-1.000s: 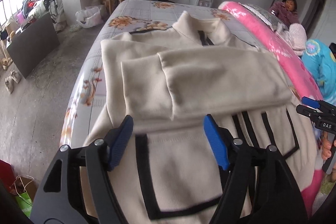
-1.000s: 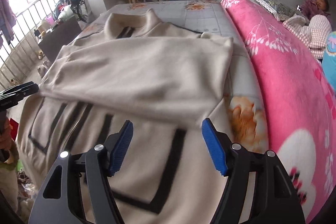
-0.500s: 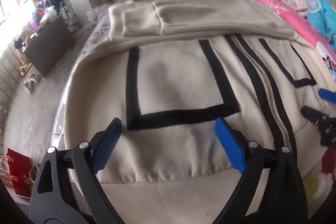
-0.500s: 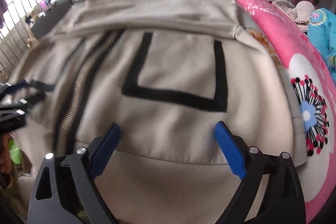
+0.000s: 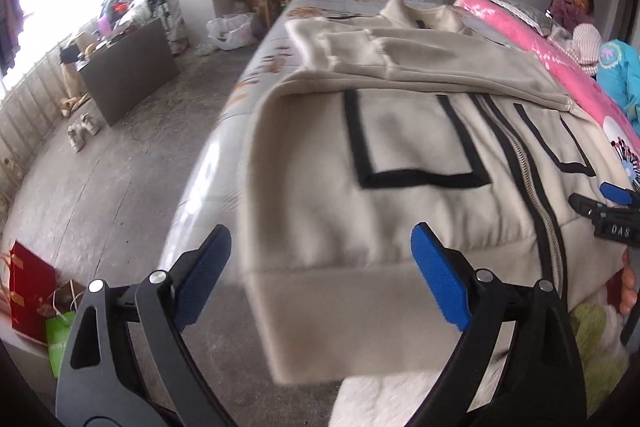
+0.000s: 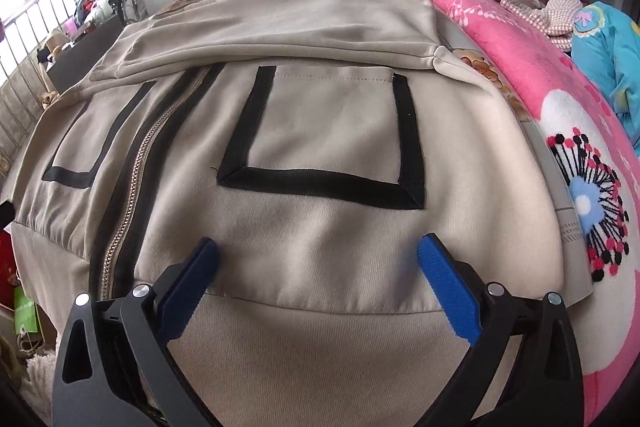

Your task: Fold large clothes

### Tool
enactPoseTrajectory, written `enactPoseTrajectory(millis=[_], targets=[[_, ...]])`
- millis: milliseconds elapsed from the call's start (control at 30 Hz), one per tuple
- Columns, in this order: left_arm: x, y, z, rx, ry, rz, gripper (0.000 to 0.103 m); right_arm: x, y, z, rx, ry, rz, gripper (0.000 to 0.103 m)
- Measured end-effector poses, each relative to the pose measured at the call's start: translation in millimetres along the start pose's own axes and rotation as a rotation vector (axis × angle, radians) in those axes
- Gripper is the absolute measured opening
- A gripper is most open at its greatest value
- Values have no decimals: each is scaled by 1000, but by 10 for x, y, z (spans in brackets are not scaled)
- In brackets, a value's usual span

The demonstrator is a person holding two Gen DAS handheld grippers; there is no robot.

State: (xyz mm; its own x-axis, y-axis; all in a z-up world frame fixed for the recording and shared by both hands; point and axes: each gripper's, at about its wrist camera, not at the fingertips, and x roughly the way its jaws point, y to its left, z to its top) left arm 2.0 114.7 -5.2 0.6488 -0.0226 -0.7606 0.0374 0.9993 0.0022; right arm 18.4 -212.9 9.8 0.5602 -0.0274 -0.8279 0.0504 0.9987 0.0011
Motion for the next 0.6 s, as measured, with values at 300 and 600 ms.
enactPoseTrajectory(millis=[300, 600], targets=[[-186, 587, -524, -177, 43, -70, 74, 1, 6, 4, -2, 5, 0, 97], [172, 543, -578, -246, 94, -295, 67, 0, 7, 6, -4, 2, 2, 97]])
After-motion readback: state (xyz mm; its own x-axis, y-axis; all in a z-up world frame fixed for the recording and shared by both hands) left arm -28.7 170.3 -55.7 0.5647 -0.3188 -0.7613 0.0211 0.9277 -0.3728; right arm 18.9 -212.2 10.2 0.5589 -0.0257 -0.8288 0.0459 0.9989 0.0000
